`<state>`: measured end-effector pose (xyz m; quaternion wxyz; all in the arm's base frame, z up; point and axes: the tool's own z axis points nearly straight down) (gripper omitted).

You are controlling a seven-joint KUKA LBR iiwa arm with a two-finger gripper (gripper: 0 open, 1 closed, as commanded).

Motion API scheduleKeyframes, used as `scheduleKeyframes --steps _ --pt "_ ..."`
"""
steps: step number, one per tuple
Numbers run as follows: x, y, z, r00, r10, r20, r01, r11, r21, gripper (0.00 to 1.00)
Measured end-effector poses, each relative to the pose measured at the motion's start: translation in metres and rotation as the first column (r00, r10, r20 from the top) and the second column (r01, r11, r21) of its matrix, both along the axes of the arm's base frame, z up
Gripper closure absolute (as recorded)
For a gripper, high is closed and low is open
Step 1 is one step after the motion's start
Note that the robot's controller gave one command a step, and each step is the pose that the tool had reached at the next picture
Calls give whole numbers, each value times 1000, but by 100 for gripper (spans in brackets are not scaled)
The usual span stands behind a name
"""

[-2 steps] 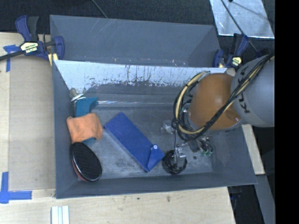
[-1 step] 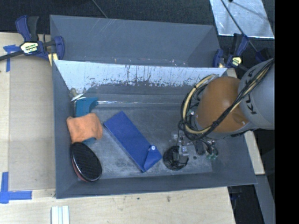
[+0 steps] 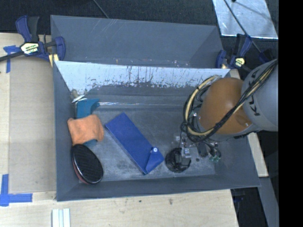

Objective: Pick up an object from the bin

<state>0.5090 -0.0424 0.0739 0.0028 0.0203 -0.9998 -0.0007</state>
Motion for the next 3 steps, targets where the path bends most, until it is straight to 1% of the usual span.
scheduleKeyframes --steps 1,2,3 --pt "-20 -19 68 998 64 7 -64 998 -2 100" --pt "-20 -19 68 998 64 7 -64 998 -2 100" --pt "-19 -44 267 996 88 12 -88 996 -3 100"
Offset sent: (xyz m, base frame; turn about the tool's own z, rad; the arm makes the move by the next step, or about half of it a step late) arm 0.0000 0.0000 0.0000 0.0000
